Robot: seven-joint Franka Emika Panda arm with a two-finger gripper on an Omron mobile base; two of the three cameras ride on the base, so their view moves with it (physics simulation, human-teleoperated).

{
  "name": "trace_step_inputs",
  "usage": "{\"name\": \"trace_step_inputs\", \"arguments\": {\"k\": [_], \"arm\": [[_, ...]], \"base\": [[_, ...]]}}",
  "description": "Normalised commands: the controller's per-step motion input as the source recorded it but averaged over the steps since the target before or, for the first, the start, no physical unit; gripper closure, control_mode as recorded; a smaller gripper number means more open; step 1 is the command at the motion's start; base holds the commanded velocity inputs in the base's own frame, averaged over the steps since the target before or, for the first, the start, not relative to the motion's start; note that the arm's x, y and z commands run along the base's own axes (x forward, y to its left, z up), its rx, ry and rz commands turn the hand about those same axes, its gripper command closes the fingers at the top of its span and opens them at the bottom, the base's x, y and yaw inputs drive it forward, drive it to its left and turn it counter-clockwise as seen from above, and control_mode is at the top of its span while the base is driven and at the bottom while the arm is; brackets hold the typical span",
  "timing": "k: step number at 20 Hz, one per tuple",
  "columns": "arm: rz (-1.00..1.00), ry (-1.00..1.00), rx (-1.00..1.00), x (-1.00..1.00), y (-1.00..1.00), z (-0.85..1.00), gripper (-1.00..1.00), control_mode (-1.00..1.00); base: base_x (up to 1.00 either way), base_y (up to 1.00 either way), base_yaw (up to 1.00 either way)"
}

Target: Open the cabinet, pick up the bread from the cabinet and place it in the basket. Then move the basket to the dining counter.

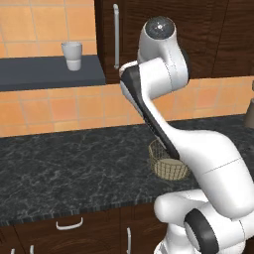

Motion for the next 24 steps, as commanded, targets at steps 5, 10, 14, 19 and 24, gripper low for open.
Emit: {"name": "trace_step_inputs", "arguments": {"k": [5, 10, 14, 19, 24], "arm": [[0.03, -0.32, 0.0, 0.38, 0.61, 0.53, -1.0, -1.0], [0.01, -0.08, 0.0, 0.52, 0.38, 0.16, -1.0, -1.0], [0.0, 0.0, 0.0, 0.64, 0.15, 0.0, -1.0, -1.0], [0.0, 0.0, 0.0, 0.62, 0.2, 0.0, -1.0, -1.0], [0.0, 0.0, 0.0, 0.6, 0.04, 0.0, -1.0, -1.0]], "base": [[0.0, 0.0, 0.0], [0.0, 0.0, 0.0], [0.0, 0.0, 0.0], [0.0, 0.0, 0.0], [0.0, 0.0, 0.0]]}}
